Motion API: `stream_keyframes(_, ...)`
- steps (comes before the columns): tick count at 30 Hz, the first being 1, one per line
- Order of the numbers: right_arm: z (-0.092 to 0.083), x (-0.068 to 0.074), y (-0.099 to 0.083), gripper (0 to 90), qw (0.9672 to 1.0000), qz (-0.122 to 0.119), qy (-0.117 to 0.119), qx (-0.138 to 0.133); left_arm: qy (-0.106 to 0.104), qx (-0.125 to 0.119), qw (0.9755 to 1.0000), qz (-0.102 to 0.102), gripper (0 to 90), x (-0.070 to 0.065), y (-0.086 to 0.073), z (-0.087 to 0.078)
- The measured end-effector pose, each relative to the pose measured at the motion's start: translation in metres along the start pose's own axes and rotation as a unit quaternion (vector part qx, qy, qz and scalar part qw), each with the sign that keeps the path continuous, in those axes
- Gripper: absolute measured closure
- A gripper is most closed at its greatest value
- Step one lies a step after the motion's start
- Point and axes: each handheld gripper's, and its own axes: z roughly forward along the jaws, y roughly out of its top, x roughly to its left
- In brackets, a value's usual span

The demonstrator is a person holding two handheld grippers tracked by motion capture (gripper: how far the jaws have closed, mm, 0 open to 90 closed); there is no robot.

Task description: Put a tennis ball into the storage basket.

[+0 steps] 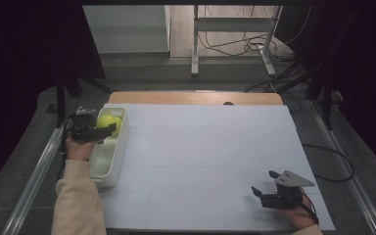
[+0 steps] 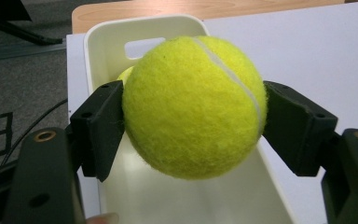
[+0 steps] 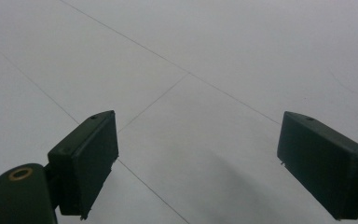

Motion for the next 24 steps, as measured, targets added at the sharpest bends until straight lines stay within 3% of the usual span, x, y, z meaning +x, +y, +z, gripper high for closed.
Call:
stream_keyframes(6, 0.0001, 0.0001, 0.0, 12.7, 1.0, 0.0, 0.0, 0.0, 0.003, -0.001, 1.0, 0.002, 25.6, 0.0005, -0.0002, 0.0002)
stream_keyframes(11, 0.0002, 0.0002, 0.0, 12.7, 1.0, 0.0, 0.001, 0.0, 0.008, -0.014, 0.9999, -0.002, 15.2, 0.0009, 0.0012, -0.0033)
stream_keyframes(21, -0.0002, 0.0003, 0.0005, 12.7, 1.0, -0.002, 0.003, -0.002, -0.02, -0.034, 0.9992, 0.001, 12.6, -0.0029, 0.003, -0.0051)
stream_keyframes(24, -0.0006, -0.0002, 0.0002, 12.7, 1.0, 0.001, 0.004, -0.006, -0.04, -0.042, 0.9983, 0.003, 12.5, -0.0068, 0.0051, -0.0044)
